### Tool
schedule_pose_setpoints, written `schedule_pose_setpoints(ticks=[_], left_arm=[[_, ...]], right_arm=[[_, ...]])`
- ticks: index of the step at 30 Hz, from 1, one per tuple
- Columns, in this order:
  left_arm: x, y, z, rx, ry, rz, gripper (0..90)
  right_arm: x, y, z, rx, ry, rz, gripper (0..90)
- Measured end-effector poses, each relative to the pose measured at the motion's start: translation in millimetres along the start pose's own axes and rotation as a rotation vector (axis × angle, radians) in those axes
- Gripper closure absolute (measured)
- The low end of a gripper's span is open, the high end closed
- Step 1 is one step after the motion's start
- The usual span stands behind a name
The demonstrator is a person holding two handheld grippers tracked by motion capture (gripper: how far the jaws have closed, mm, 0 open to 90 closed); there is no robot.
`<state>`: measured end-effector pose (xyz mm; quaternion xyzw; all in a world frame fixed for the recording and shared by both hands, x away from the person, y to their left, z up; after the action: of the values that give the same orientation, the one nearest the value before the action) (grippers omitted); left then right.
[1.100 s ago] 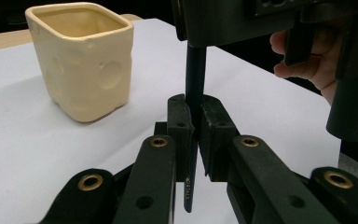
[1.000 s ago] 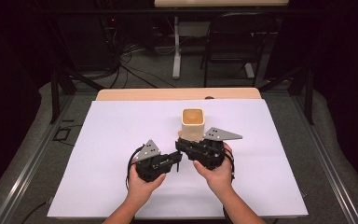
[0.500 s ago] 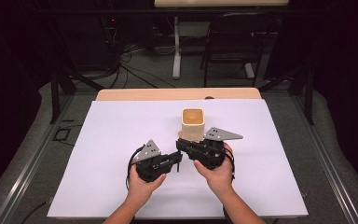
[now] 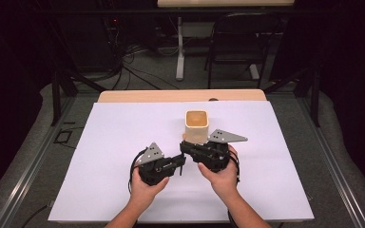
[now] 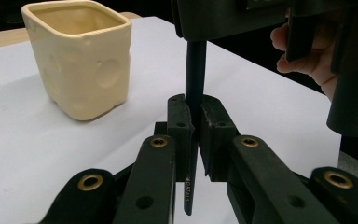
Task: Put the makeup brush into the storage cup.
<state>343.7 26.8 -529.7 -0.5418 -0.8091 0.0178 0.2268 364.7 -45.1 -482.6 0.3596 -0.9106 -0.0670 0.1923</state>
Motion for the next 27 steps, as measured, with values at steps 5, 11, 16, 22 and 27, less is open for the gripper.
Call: schedule_pose_setpoints(ticks=[5, 11, 16, 22, 27], left_arm=[[0.1, -0.2, 0.6, 0.001, 0.002, 0.004, 83.3], [0.1, 0.0, -0.4, 0.006, -0.018, 0.003, 82.7], [1.7, 1.4, 0.0, 0.015, -0.017, -0.003, 76.4], [3.2, 3.2, -1.0, 0.029, -0.035, -0.003, 68.9], [4.7, 4.5, -0.2, 0.030, -0.028, -0.016, 65.1]], right_arm=[[-0.9, 0.6, -0.6, 0.002, -0.008, -0.005, 83.8], [0.6, 0.4, -0.5, 0.005, 0.002, -0.005, 83.9], [1.2, 1.0, -0.8, 0.003, 0.000, -0.005, 83.9], [1.8, -1.5, 0.1, 0.011, 0.003, 0.008, 84.0], [1.5, -5.3, -0.5, 0.020, -0.010, 0.022, 84.0]])
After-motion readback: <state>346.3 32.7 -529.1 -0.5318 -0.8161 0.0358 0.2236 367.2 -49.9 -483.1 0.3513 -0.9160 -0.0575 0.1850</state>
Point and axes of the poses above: each handheld gripper's, and its own axes: x roughly backward along the jaws, z roughly out of its underside, y roughly to its left, the point moved 9 cm from there along -x, roughly forward along the jaws, and after that the axes turned 11 degrees about z, right-handed, at the moved point
